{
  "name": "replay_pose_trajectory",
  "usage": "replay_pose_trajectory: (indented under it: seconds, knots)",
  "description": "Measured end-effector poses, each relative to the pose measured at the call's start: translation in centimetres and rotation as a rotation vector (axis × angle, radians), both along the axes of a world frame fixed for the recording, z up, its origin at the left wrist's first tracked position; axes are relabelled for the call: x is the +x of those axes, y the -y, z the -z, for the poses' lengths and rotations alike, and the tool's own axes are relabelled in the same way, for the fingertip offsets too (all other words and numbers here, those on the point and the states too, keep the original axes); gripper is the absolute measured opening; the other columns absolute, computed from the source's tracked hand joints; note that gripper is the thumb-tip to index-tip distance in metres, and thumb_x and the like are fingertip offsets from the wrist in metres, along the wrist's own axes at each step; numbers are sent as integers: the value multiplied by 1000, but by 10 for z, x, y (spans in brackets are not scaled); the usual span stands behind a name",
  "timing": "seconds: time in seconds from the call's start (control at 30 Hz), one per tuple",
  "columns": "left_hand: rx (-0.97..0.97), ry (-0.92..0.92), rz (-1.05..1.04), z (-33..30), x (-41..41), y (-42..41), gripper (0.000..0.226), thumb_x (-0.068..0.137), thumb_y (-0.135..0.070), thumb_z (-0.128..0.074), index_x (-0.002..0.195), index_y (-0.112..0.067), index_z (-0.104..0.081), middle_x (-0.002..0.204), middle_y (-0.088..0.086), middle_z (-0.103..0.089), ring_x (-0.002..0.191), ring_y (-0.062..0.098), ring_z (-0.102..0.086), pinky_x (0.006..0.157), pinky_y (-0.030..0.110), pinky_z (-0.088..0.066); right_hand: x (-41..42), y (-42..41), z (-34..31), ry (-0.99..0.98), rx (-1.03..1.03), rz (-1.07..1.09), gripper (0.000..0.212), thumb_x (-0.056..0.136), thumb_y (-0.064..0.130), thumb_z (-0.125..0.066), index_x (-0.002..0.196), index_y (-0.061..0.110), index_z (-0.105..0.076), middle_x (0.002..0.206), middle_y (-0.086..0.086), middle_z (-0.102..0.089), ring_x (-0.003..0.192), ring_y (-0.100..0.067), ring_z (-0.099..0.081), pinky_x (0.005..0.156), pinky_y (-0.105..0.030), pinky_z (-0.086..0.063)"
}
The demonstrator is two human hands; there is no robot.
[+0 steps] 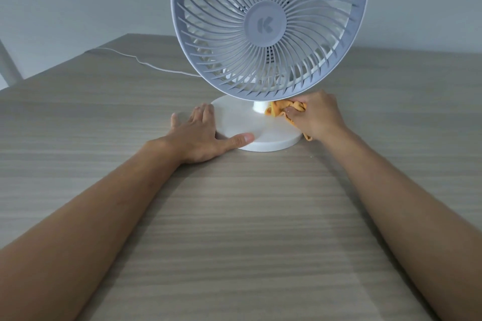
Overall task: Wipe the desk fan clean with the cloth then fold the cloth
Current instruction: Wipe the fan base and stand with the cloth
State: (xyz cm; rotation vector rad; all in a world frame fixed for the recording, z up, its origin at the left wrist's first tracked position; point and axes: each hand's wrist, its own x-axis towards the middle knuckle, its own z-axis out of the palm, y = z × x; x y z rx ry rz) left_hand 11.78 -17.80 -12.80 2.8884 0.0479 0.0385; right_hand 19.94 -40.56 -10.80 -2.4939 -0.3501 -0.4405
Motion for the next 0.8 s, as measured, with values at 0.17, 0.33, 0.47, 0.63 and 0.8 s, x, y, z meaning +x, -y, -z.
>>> replay_pose_trajectory:
  seconds: [0.17,0.33,0.47,0.63,0.8]
  knots:
    - [9,-6,15,-1,0,0,133,51,-101,-17,151,-14,-8,163,-2,-6,150,10,-4,117,57,-3,17,-3,0,-46,-26,-31,31,93,22,-59,122,16,-68,121,-7,-69,125,-36,-50,104,-34,-42]
    - [20,10,8,-1,-1,2,129,53,-100,-17,150,-16,-9,162,-2,-8,149,11,-7,117,56,-5,11,0,-5,-34,-87,-99,30,95,21,-57,123,18,-67,117,-6,-69,120,-37,-52,103,-35,-40]
    - [33,13,1,0,-1,2,130,52,-100,-15,151,-16,-7,164,1,-5,150,12,-3,117,57,-5,-2,0,0,23,-119,-115,32,93,26,-59,124,28,-67,115,-2,-71,119,-36,-54,103,-37,-43]
    - [33,-6,4,0,-2,2,133,52,-99,-13,153,-14,-2,164,4,0,151,14,1,118,57,-3,-28,-1,0,77,-180,-150,28,94,27,-58,119,28,-69,89,-5,-69,95,-35,-60,86,-31,-43]
    - [51,-2,7,0,-2,1,136,50,-100,-10,153,-12,0,164,7,1,151,16,1,117,58,-6,-51,-15,2,134,-229,-226,31,95,26,-55,124,26,-67,109,-11,-72,104,-37,-60,88,-34,-44]
